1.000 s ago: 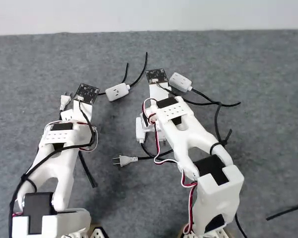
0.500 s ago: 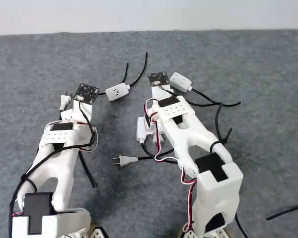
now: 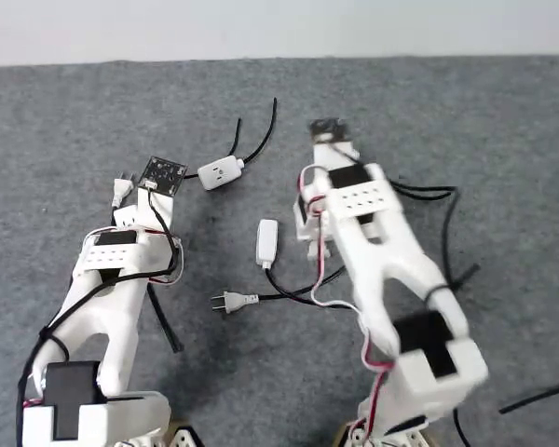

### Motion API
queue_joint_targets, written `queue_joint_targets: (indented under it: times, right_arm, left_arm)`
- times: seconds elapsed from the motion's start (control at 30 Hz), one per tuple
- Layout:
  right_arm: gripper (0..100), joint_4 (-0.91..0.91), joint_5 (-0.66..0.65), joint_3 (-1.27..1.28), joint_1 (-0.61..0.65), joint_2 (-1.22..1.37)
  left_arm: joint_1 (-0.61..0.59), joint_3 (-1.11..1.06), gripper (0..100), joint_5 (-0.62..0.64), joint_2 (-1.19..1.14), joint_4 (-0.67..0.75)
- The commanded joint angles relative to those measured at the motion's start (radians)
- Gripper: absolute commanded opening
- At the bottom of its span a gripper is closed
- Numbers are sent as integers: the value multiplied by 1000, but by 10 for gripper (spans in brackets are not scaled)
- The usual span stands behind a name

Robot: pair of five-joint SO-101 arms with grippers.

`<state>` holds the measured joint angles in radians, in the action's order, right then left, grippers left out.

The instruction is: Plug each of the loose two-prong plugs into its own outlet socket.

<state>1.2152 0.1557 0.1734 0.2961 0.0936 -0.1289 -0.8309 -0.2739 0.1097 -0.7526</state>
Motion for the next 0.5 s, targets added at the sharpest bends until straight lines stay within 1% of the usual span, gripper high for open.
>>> queue_joint_targets:
  times: [0.0,0.13,0.2,0.27,0.37,0.47]
  right_arm:
    - [8,44,-26,9,-50,-194]
    - [8,19,-75,172,-81,-340]
    - [8,-1,-107,249,-116,-390]
    - [8,-1,-152,305,-186,-423]
    - [8,-8,-236,394,-325,-424]
    - [8,-74,-338,474,-438,-390]
  left_arm:
    - [0,48,13,-3,-5,-8]
    - [3,50,13,40,-6,-8]
    - [0,50,13,52,-6,-8]
    - [-2,50,13,52,-6,-8]
    - [-2,50,13,52,-6,-8]
    - [0,50,13,52,-6,-8]
